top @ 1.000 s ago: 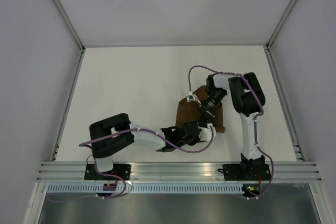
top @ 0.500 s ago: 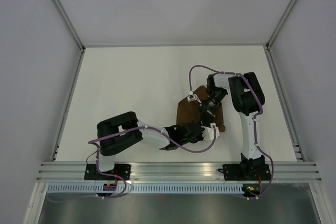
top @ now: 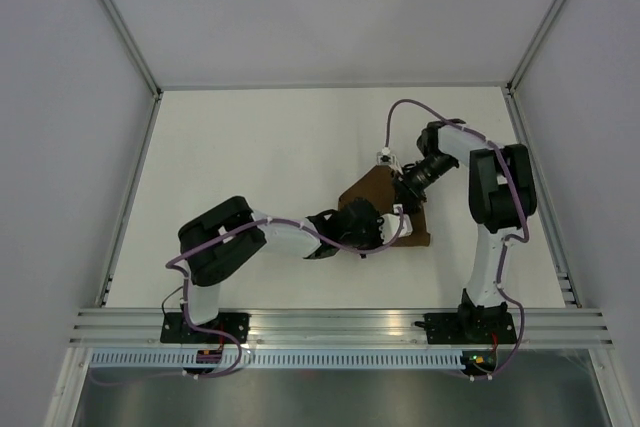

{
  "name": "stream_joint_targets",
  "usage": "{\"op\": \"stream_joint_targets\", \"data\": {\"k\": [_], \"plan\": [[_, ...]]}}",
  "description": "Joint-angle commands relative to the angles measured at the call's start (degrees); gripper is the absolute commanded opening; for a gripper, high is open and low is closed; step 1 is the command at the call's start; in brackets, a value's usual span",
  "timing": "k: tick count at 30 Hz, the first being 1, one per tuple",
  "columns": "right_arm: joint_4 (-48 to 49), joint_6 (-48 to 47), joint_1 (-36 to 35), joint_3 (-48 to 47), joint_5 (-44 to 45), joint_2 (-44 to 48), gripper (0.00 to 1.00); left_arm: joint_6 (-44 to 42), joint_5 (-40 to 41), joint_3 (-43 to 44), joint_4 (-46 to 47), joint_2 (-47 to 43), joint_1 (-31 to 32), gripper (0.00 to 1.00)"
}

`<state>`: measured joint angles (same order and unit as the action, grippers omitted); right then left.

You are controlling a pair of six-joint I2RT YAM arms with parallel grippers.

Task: Fold the napkin, place the utensils inside, and roll it up
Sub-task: Roll the napkin with the utensil

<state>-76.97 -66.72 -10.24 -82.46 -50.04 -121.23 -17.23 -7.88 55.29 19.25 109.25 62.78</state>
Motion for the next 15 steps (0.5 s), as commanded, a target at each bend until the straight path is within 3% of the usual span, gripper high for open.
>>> {"op": "stream_joint_targets", "data": {"k": [1,7,10,15], "plan": [[3.1,-0.5,3.5,-1.9,-5.4,8.0,0.57,6.9,-12.0,0.4,-10.3,3.2,-2.9,0.02],[8.6,-0.5,9.8,3.8,-8.1,19.2,0.57,9.1,-21.6,6.8,-19.1,6.3,-6.9,0.02],[16.4,0.4,9.9,15.2,-6.1,27.2,0.57,10.1,-26.2,10.4,-24.8,8.5,-8.6,0.02],[38.7,7.5,8.3,32.0,4.0,44.1,0.62,11.8,-31.0,15.5,-30.5,13.0,-10.7,0.02]]}}
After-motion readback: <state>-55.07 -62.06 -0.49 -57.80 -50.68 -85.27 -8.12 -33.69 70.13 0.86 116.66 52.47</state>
